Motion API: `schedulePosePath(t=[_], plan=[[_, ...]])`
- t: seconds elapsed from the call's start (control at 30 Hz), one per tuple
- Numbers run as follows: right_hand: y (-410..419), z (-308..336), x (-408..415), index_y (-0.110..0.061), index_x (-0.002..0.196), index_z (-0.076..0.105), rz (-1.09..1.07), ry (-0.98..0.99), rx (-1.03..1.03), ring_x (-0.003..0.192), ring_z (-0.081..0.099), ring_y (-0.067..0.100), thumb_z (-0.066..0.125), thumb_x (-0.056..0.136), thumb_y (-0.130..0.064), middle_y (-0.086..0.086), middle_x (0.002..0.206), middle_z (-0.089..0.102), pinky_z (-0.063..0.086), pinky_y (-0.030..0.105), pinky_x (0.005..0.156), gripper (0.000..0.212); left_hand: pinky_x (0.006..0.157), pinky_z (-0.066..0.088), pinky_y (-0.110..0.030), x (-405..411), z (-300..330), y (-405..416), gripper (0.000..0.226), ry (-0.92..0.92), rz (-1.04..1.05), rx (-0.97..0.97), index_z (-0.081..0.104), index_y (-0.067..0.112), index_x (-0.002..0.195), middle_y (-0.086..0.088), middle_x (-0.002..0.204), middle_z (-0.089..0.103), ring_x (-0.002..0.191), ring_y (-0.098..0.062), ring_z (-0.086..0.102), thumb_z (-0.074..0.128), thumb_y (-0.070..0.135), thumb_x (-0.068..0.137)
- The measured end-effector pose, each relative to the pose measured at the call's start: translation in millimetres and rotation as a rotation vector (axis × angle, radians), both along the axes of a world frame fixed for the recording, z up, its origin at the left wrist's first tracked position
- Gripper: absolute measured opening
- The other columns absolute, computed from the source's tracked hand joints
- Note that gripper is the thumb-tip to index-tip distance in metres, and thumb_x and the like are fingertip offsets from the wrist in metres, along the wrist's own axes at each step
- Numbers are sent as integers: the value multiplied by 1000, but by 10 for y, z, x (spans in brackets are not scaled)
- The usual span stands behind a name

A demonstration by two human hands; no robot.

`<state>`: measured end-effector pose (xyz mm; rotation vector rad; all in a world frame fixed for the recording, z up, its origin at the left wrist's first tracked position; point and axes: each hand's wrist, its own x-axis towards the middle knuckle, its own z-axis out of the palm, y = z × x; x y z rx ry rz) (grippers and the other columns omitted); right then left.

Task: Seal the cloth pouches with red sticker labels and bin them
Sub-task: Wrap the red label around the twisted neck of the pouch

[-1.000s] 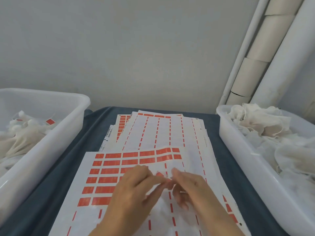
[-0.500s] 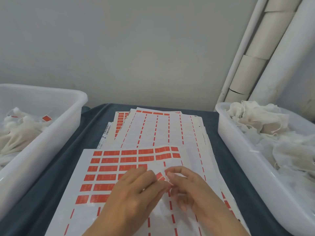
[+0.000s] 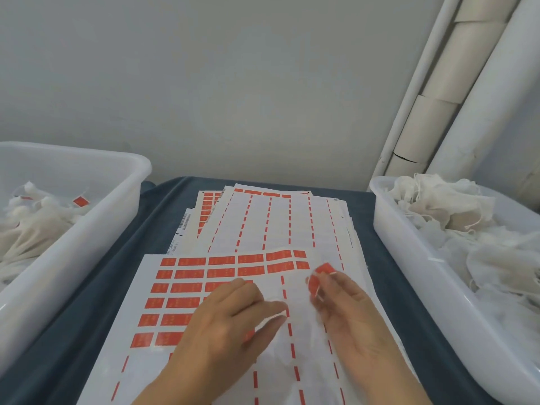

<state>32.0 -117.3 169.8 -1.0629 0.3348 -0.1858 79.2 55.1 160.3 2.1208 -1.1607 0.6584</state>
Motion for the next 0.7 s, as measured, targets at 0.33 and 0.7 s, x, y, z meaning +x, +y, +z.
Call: schedulePosePath(t=[0.33,0.7], plan=[[305,-29,-73,-59,117,45,297,-192,-759,103,57,-2,63,74,-44,-26,102,62,44,5,80,48,55,43,-10,3,-31,6,6,66,-69,54,71,22,71,12,65,59,68,-2,48,71,27,69],[269,-69,-56,-50,116,46,245,-150,-707,89,63,0,59,74,-36,-17,78,65,45,4,76,46,63,41,-9,-14,-8,6,16,133,-173,75,72,28,79,17,69,61,69,0,49,63,41,80]])
